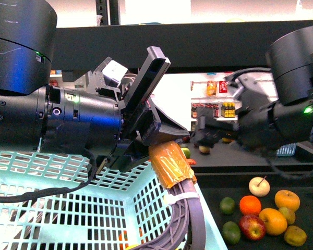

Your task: Pick lemon from shelf

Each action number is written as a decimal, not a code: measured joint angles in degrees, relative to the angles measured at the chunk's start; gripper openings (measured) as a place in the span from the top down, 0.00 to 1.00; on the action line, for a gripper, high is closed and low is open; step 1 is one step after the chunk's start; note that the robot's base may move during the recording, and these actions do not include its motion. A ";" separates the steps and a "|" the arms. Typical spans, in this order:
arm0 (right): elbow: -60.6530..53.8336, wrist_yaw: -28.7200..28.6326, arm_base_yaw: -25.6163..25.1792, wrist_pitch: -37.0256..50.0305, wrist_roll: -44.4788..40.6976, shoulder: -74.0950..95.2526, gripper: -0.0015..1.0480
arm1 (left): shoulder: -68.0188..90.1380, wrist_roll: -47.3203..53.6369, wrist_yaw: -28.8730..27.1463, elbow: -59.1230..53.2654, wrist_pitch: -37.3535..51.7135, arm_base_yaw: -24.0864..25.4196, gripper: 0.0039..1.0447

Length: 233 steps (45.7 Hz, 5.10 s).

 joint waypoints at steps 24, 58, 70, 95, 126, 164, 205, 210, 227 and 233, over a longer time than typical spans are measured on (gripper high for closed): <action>-30.56 14.34 -9.14 13.92 -7.56 -30.51 0.07 | 0.00 -0.04 0.13 0.00 0.00 -0.02 0.90; -68.70 9.35 -10.71 -12.35 -11.47 -99.86 0.59 | 0.00 -0.02 0.09 0.00 0.00 -0.04 0.90; -71.14 9.29 -10.71 -12.09 -12.00 -102.38 0.98 | 0.00 -0.04 0.20 0.00 0.00 -0.04 0.90; -71.67 9.35 -10.71 -11.98 -12.00 -103.27 0.98 | 0.00 -0.04 0.15 0.00 0.00 -0.04 0.90; -71.67 9.35 -10.71 -11.98 -12.04 -103.27 0.08 | 0.00 0.07 0.98 0.00 0.37 0.02 0.90; -71.67 9.35 -10.71 -11.98 -12.02 -103.30 0.07 | 4.50 -37.07 -32.20 1.01 29.64 23.69 0.90; -71.67 9.35 -10.71 -11.98 -12.04 -103.30 0.07 | 27.32 -50.47 -32.06 5.27 60.83 33.79 0.90; -71.67 9.33 -10.71 -11.98 -12.04 -103.30 0.07 | 27.32 -50.56 -31.78 5.16 60.85 33.88 0.90; -71.67 9.35 -10.71 -11.98 -12.04 -103.30 0.07 | 26.88 -50.58 -27.26 3.04 61.20 36.04 0.90; -71.67 9.35 -10.71 -11.98 -12.04 -103.32 0.07 | 26.67 -50.45 -26.60 2.47 61.20 36.72 0.88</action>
